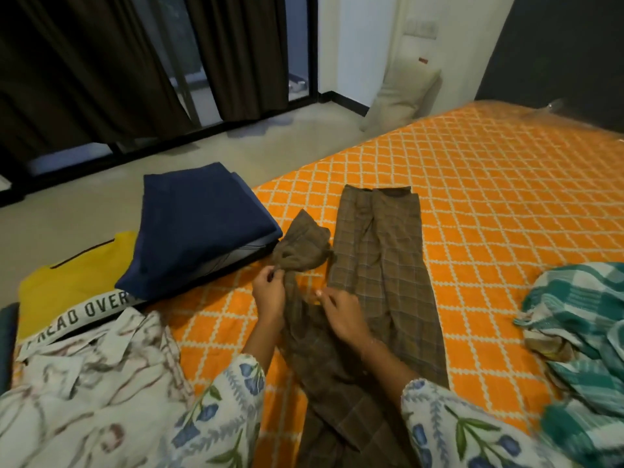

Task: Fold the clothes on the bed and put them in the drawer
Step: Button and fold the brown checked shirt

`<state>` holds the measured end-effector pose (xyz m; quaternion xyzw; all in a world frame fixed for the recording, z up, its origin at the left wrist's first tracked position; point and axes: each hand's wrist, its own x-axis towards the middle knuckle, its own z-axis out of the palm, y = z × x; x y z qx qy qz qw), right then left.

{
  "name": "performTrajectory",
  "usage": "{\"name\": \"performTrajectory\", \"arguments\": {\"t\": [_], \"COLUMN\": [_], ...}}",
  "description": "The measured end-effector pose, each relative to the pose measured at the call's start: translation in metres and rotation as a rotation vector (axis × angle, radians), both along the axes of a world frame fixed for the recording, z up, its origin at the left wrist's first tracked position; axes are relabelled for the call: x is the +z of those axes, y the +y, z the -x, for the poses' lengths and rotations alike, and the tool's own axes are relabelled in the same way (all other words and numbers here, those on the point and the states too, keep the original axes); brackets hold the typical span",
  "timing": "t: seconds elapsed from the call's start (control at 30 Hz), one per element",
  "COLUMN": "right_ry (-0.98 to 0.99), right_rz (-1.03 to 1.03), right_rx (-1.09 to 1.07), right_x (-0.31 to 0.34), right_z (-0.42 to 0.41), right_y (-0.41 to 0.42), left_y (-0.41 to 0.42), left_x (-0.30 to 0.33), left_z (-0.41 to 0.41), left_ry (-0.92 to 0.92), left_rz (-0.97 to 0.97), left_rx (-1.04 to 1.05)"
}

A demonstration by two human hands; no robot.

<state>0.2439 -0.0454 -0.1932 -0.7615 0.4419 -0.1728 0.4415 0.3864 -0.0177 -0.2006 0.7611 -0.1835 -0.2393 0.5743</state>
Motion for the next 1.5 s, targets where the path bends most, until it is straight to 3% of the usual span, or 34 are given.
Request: {"name": "performTrajectory", "arguments": {"t": [0.1,0.17,0.23,0.33,0.43,0.57,0.63,0.73,0.83,0.93,1.07,1.2,1.33,1.4,1.5], "right_ry": [-0.466,-0.695,-0.786,-0.782,-0.818,-0.881,-0.928,-0.844,-0.560,-0.504,-0.563,-0.612,-0.963,-0.951,-0.692], "right_rz": [-0.684,-0.866,-0.845,-0.826,-0.847,-0.777,-0.784,-0.843,-0.842,-0.895,-0.844,-0.657,-0.479,-0.470,-0.584], "right_rx": [-0.269,-0.354,-0.428,-0.428,-0.329,-0.225,-0.239,-0.348,-0.523,-0.599,-0.538,-0.543,-0.590,-0.641,-0.685], "right_x": [0.017,0.032,0.044,0.058,0.087,0.104,0.095,0.056,0.003,-0.025,-0.025,-0.023,-0.012,-0.021,-0.037], "right_z": [-0.043,-0.053,-0.054,-0.041,-0.014,0.033,0.042,0.038,0.030,0.027,0.014,0.003,0.036,0.051,0.065], "right_y": [-0.031,-0.057,-0.091,-0.136,-0.165,-0.202,-0.219,-0.242,-0.257,-0.261,-0.284,-0.287,-0.272,-0.266,-0.251], "left_y": [-0.005,-0.009,-0.019,-0.058,-0.114,-0.194,-0.223,-0.246,-0.250,-0.255,-0.271,-0.269,-0.265,-0.261,-0.237], "left_x": [0.025,0.039,0.051,0.061,0.079,0.107,0.108,0.075,0.031,-0.007,-0.030,-0.015,0.005,0.003,-0.017], "left_z": [0.011,0.011,0.007,-0.007,-0.015,-0.003,0.002,0.011,0.025,0.032,0.023,0.021,0.041,0.054,0.061], "left_ry": [-0.155,-0.227,-0.085,0.290,0.628,0.620,0.633,0.723,0.845,0.717,0.572,0.648,0.811,0.757,0.428], "left_rz": [0.105,0.078,0.065,0.046,0.102,0.348,0.372,0.155,-0.075,-0.177,-0.113,0.055,0.235,0.132,-0.141], "left_rx": [-0.250,-0.466,-0.592,-0.410,-0.497,-0.582,-0.582,-0.608,-0.579,-0.392,-0.306,-0.468,-0.679,-0.682,-0.483]}}
